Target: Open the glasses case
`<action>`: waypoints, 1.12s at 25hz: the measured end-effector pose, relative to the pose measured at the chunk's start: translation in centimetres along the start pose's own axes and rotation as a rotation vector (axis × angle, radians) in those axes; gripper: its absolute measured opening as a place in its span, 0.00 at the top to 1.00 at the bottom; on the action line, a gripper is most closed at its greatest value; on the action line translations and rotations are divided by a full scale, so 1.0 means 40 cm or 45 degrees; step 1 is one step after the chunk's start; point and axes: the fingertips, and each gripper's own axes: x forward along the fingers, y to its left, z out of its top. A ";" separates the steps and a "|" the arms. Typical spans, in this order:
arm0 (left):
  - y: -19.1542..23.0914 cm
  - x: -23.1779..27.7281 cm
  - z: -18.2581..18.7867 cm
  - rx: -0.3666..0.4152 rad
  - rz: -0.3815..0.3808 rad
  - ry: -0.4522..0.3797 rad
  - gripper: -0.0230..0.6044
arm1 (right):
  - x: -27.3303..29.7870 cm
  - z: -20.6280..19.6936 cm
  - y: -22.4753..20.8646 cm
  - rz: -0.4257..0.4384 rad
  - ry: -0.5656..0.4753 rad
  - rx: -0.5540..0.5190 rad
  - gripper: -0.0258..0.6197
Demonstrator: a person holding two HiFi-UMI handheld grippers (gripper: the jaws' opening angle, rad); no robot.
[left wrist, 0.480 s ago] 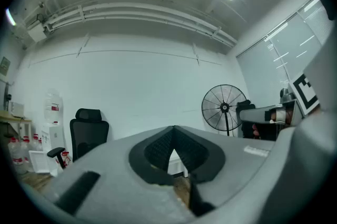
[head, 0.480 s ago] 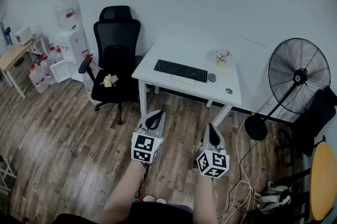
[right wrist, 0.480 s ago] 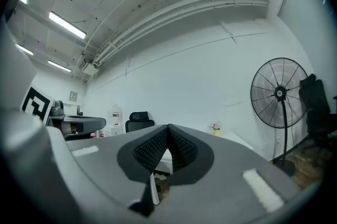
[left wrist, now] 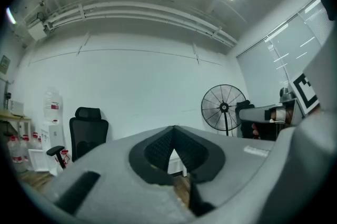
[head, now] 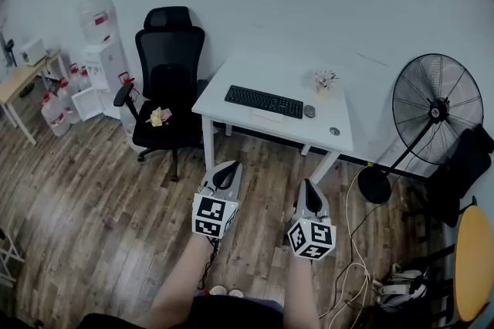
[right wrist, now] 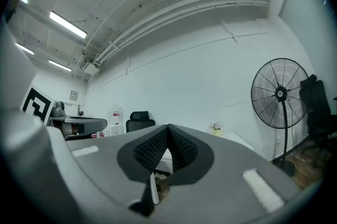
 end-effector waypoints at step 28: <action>-0.008 0.032 -0.016 -0.056 -0.006 -0.022 0.70 | 0.025 -0.046 -0.044 0.028 0.036 0.036 0.95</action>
